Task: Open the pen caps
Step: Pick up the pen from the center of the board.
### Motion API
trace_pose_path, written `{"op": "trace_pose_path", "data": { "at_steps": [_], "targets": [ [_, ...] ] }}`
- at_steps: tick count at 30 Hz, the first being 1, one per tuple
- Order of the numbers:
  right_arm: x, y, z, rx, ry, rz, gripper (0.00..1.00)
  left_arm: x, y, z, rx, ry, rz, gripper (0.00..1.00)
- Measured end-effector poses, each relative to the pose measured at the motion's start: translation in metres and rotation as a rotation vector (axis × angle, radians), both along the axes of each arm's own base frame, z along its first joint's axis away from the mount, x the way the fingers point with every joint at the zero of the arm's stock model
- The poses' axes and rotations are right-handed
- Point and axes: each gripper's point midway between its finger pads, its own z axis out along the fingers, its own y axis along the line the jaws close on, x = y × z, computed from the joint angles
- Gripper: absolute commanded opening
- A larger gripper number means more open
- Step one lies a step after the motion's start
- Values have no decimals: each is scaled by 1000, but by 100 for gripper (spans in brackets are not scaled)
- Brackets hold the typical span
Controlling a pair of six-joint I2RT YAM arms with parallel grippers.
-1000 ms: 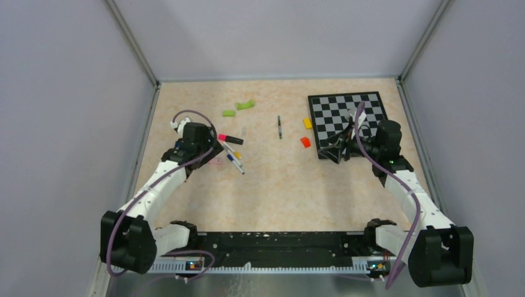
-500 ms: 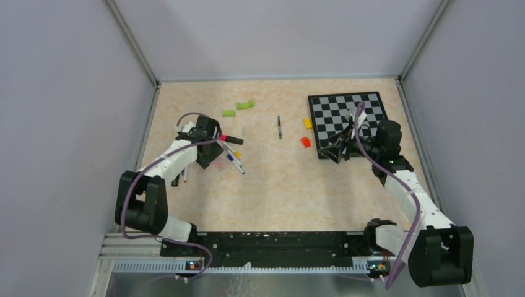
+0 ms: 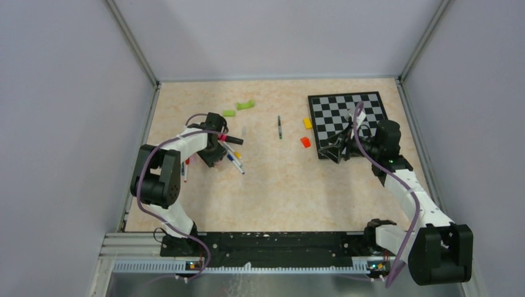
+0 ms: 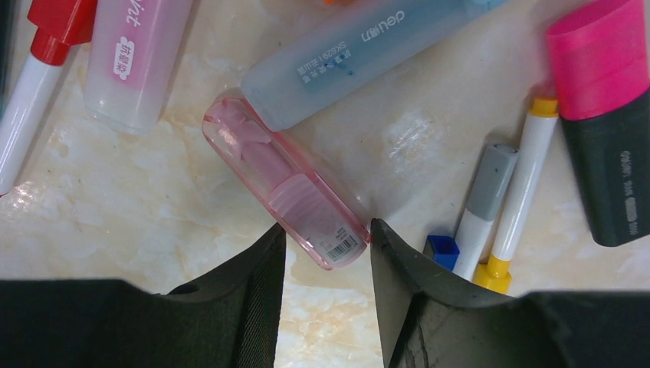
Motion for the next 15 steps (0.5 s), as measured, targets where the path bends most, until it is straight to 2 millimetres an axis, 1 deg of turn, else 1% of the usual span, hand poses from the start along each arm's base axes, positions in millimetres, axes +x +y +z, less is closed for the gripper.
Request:
{"op": "trace_pose_path", "data": {
  "at_steps": [2, 8, 12, 15],
  "targets": [
    [0, 0, -1, -1, 3, 0, 59, -2, 1, -3, 6, 14, -1, 48],
    [0, 0, -1, -1, 4, 0, 59, 0, 1, -4, 15, 28, -2, 49],
    [0, 0, -1, -2, 5, 0, 59, 0, 2, -4, 17, 28, 0, 58],
    [0, 0, -2, -2, 6, 0, 59, 0, 3, -4, 18, 27, 5, 57]
  ]
}}
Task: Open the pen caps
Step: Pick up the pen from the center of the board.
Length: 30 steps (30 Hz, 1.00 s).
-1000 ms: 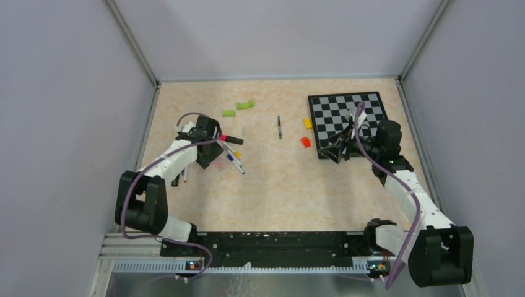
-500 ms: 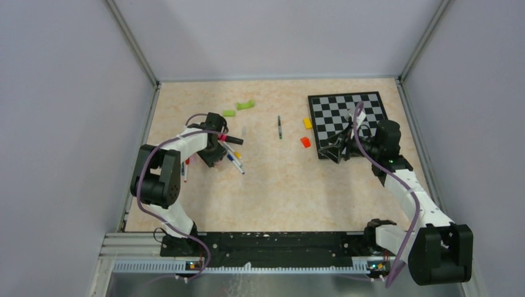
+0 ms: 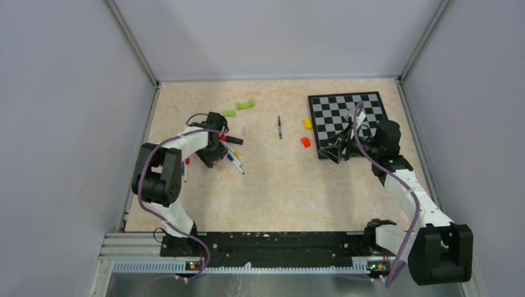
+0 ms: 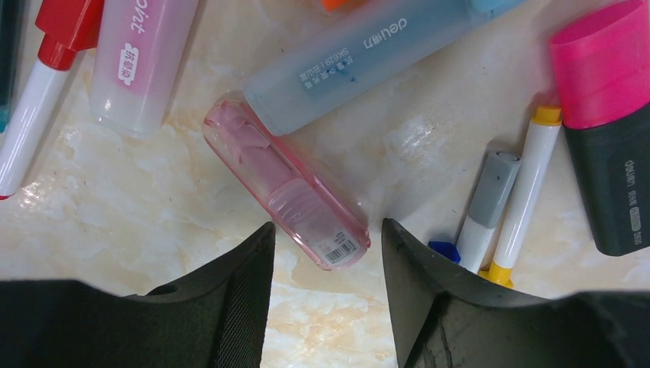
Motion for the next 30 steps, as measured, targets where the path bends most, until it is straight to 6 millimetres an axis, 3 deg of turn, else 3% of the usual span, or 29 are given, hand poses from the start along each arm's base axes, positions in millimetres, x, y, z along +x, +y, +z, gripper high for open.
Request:
{"op": "trace_pose_path", "data": {
  "at_steps": [22, 30],
  "targets": [
    [0, 0, 0, -3, -2, 1, 59, -3, 14, 0, -48, 23, 119, 44],
    [-1, 0, -2, -4, 5, 2, 59, -5, 14, -1, -49, 32, 126, 28]
  ]
}}
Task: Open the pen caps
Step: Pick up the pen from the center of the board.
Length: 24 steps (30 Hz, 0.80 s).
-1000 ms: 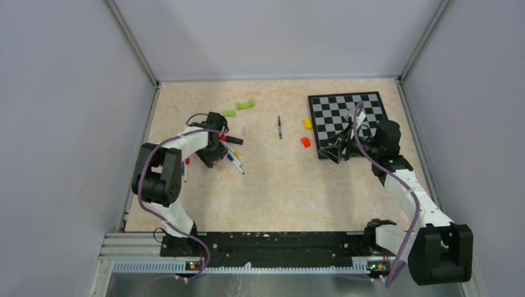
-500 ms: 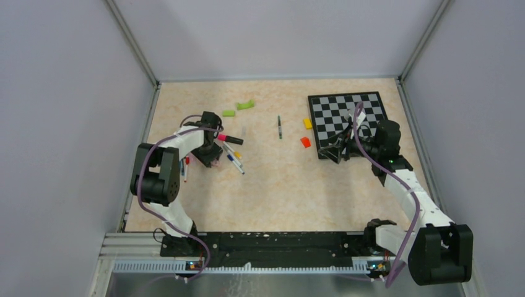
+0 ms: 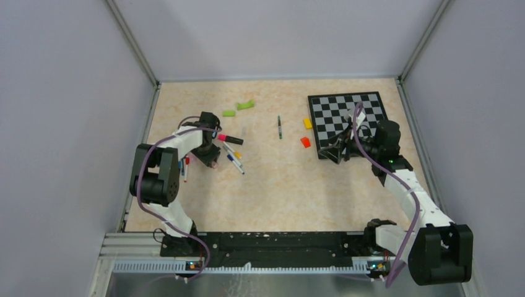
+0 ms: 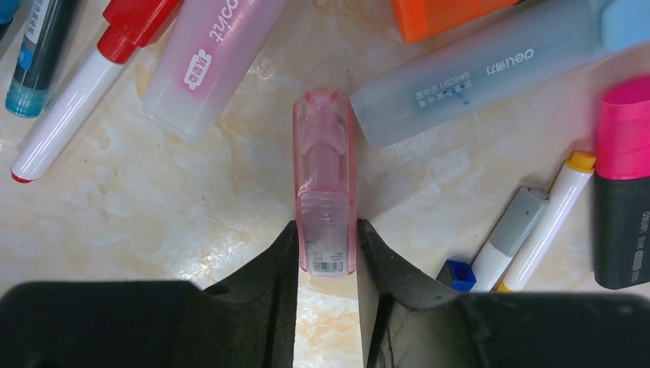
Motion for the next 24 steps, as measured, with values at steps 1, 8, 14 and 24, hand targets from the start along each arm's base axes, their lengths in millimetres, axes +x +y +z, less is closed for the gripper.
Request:
{"op": "trace_pose_path", "data": {
  "at_steps": [1, 8, 14, 24],
  "targets": [
    [0, 0, 0, 0, 0, 0, 59, 0, 0, 0, -1, -3, 0, 27],
    [-1, 0, -2, -2, 12, 0, 59, -15, 1, 2, -13, -7, -7, 15],
    [-1, 0, -2, -5, 7, 2, 59, -31, -3, 22, -53, -75, -62, 3],
    [-7, 2, -4, -11, 3, 39, 59, -42, -41, 73, -252, -384, -327, 0]
  ]
}}
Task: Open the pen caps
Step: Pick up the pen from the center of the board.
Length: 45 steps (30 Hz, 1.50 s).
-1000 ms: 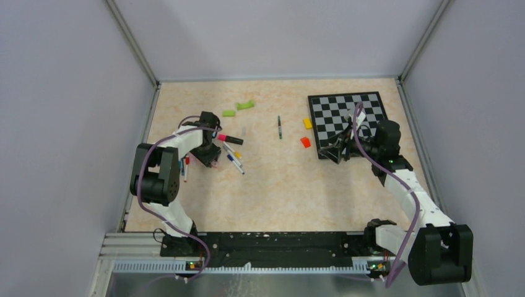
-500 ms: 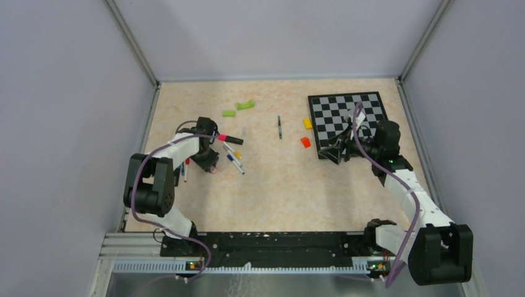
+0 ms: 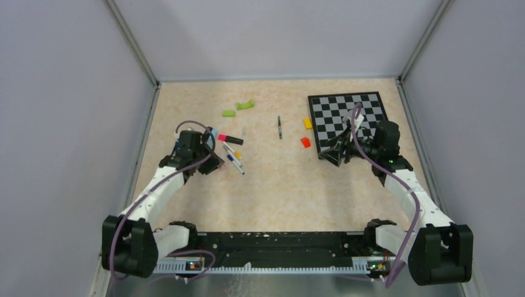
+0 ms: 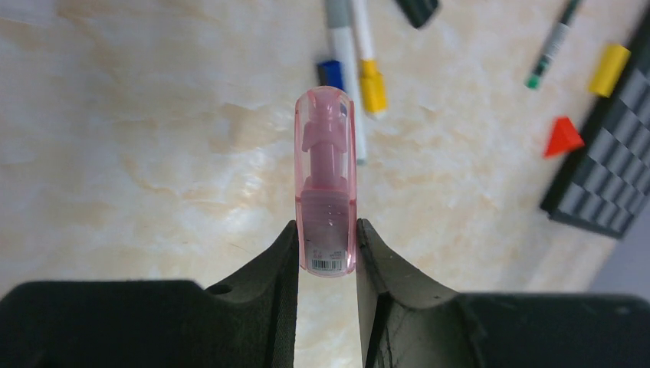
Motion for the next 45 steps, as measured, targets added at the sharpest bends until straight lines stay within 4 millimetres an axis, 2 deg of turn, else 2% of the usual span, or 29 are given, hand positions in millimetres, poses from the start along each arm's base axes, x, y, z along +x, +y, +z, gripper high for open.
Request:
{"op": "trace_pose_path", "data": {
  "at_steps": [7, 13, 17, 23, 27, 34, 40, 45],
  "targets": [
    [-6, 4, 2, 15, -1, 40, 59, -12, -56, 49, -238, -375, -342, 0],
    [-15, 12, 11, 64, -8, 107, 59, -34, -104, 73, -461, -622, -609, 0],
    [-27, 20, 12, 108, -5, 180, 59, -62, -148, 91, -578, -729, -828, 0],
    [-40, 28, 18, 153, -6, 254, 62, -99, -198, 111, -641, -855, -1108, 0],
    [-49, 33, 22, 179, -1, 309, 62, -98, -211, 108, -594, -903, -1139, 0],
    [-61, 47, 21, 198, 30, 354, 63, -83, -239, 102, -398, -939, -1089, 0],
    [-44, 53, 14, 228, 121, 208, 60, -74, -250, 94, -276, -933, -1007, 0],
    [-31, 54, 17, 285, 185, 103, 57, -67, -260, 85, -210, -912, -959, 0]
  ]
}}
